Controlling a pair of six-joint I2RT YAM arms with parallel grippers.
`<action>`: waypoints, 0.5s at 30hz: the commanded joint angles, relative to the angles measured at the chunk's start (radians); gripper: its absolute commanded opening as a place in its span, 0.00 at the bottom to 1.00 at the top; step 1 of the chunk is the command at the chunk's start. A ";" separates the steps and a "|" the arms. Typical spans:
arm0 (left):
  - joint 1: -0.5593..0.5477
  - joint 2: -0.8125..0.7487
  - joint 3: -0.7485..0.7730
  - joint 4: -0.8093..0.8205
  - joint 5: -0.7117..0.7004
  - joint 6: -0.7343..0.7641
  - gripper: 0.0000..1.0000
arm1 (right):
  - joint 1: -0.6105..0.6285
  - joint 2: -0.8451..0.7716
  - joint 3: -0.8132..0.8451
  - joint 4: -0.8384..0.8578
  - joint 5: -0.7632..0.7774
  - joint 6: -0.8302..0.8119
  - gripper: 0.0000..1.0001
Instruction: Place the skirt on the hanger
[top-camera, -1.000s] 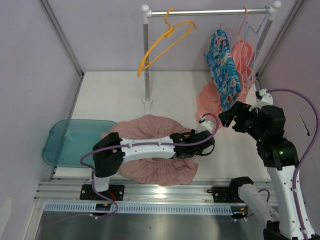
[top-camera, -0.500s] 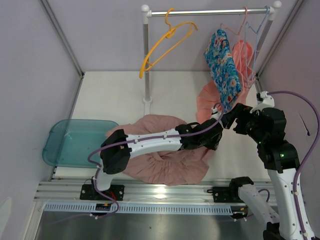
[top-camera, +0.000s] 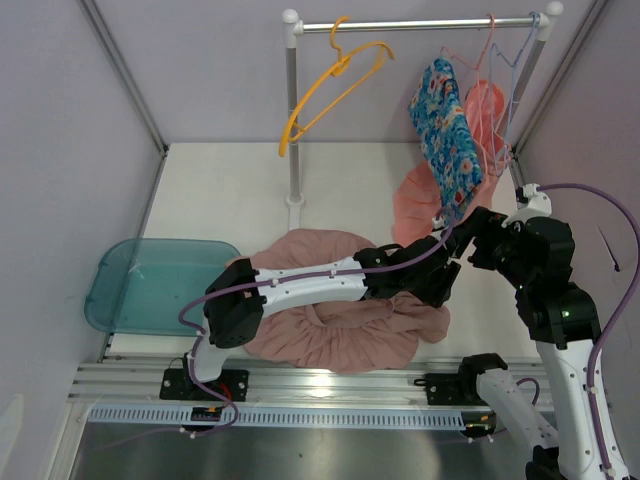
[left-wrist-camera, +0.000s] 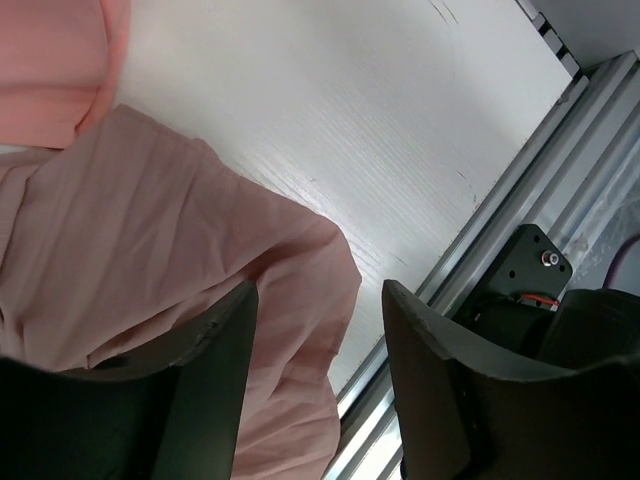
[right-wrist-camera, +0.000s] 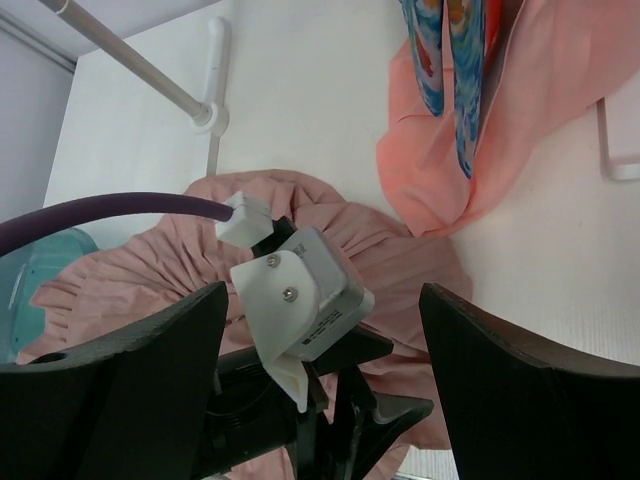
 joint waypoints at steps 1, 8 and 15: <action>0.009 -0.156 0.015 0.005 -0.033 0.055 0.59 | 0.003 -0.005 0.026 -0.001 -0.016 -0.006 0.84; 0.030 -0.368 0.083 -0.118 -0.105 0.139 0.59 | 0.003 0.007 0.050 -0.001 -0.028 -0.012 0.85; 0.136 -0.517 0.245 -0.238 -0.196 0.257 0.63 | 0.002 0.015 0.049 0.013 -0.061 -0.011 0.85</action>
